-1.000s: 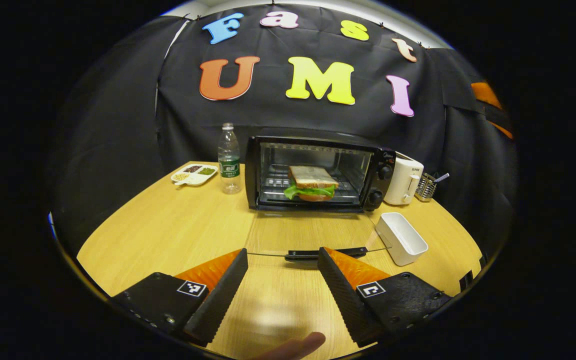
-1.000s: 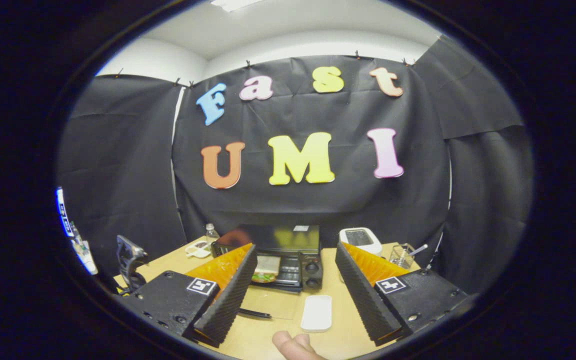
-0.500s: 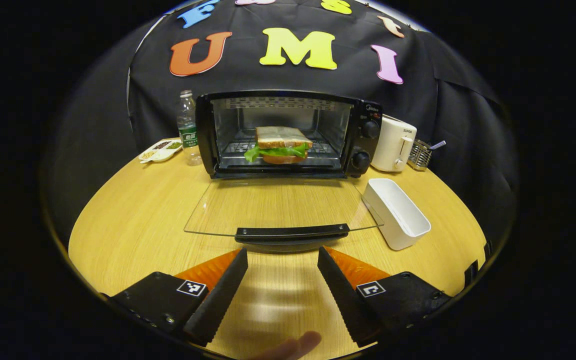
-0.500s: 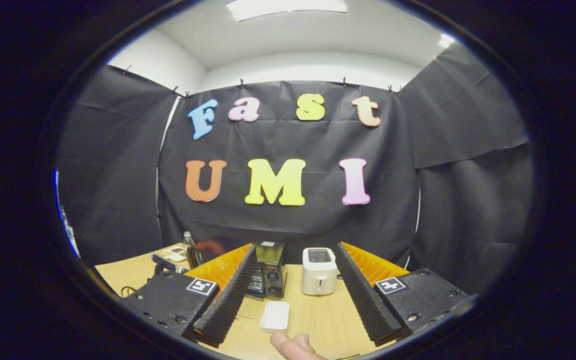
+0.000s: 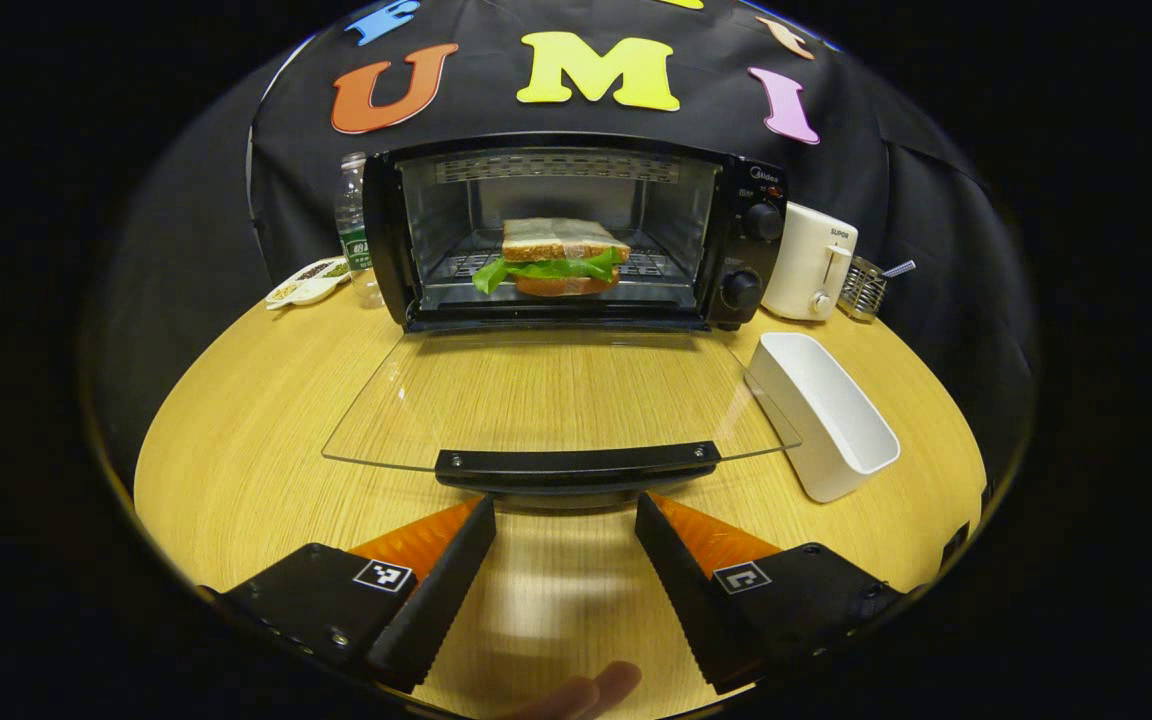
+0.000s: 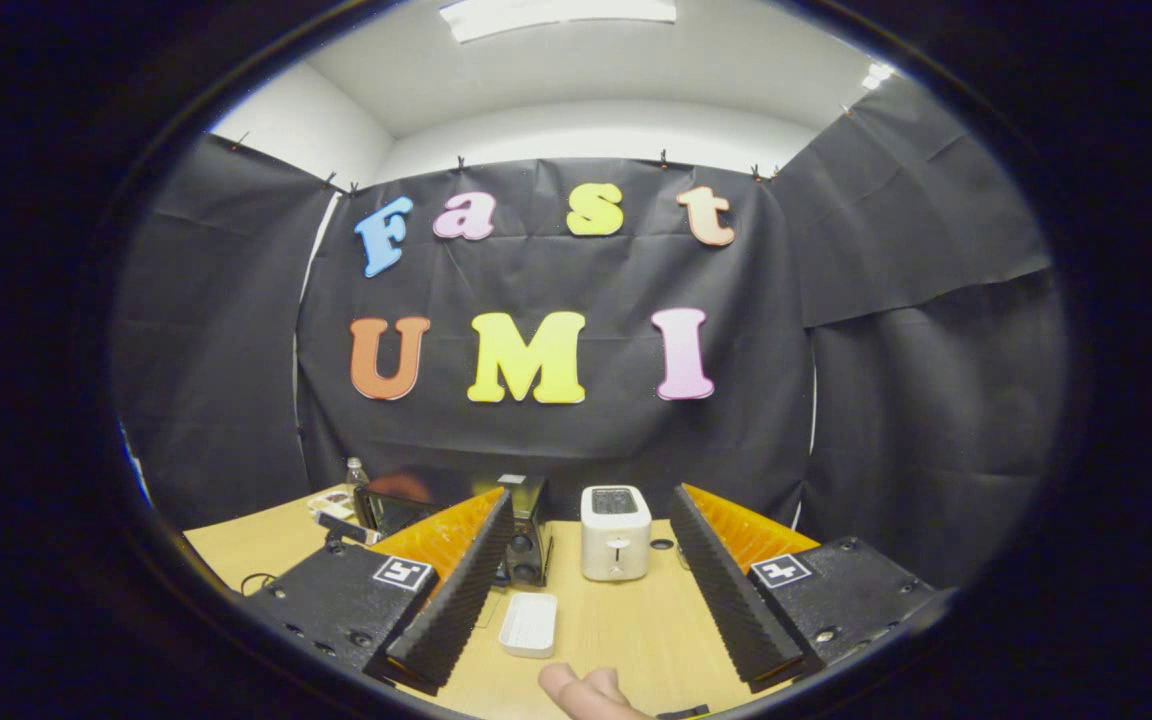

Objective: Open the electric oven with the left hand, put the food in, and close the electric oven.

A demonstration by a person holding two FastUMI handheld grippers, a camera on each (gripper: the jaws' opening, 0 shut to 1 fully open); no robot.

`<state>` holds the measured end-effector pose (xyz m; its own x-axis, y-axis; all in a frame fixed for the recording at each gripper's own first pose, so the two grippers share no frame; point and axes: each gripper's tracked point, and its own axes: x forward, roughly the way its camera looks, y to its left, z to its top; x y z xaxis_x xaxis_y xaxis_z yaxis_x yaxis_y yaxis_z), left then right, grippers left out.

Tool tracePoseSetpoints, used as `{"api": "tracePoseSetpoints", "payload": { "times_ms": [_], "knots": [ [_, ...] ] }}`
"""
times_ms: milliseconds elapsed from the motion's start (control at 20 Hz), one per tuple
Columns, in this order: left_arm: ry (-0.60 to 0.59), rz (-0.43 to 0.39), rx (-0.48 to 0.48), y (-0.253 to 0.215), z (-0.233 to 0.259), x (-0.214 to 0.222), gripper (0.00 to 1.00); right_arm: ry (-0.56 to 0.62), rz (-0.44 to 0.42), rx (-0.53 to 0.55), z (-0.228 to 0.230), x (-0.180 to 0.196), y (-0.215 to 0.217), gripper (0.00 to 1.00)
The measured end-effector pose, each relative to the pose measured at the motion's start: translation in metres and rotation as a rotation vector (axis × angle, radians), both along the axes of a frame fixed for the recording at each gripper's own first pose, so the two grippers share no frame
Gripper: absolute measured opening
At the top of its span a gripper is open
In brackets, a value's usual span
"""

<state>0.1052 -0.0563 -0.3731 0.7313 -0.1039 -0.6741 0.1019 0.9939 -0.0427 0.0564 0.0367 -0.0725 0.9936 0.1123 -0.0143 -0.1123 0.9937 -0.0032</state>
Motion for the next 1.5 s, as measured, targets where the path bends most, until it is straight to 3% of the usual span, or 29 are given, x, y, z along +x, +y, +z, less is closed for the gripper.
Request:
{"api": "tracePoseSetpoints", "payload": {
  "times_ms": [300, 350, 400, 600, 650, 700, 1000, 1050, 1100, 1500],
  "knots": [
    [-0.015, 0.006, 0.026, -0.001, 0.012, 0.002, 0.93, 0.018, -0.012, 0.015, -0.01, 0.006, -0.008, 1.0],
    [-0.041, 0.006, 0.026, -0.001, 0.02, 0.004, 0.93, 0.024, -0.011, 0.018, -0.013, 0.007, -0.009, 0.9],
    [-0.043, 0.004, 0.027, -0.001, 0.022, 0.008, 0.94, 0.027, -0.012, 0.018, -0.014, 0.007, -0.009, 1.0],
    [-0.027, 0.013, 0.034, -0.001, 0.022, 0.009, 0.93, 0.017, -0.025, 0.007, -0.016, 0.007, -0.013, 1.0],
    [-0.025, 0.015, 0.033, -0.001, 0.021, 0.009, 0.93, 0.014, -0.024, 0.007, -0.016, 0.006, -0.013, 0.9],
    [-0.025, 0.017, 0.029, 0.0, 0.022, 0.009, 0.93, 0.01, -0.024, 0.007, -0.014, 0.007, -0.012, 1.0],
    [-0.097, 0.021, 0.024, 0.0, 0.047, 0.016, 0.93, -0.009, -0.034, 0.007, -0.015, 0.004, -0.014, 1.0],
    [-0.113, 0.021, 0.024, 0.001, 0.052, 0.018, 0.93, -0.007, -0.031, 0.008, -0.016, 0.004, -0.013, 0.9],
    [-0.128, 0.022, 0.022, 0.001, 0.058, 0.021, 0.93, -0.005, -0.029, 0.008, -0.017, 0.004, -0.012, 1.0],
    [-0.265, 0.058, -0.06, 0.004, 0.119, 0.06, 0.95, 0.001, -0.041, 0.005, -0.02, 0.005, -0.016, 1.0]
  ]
}}
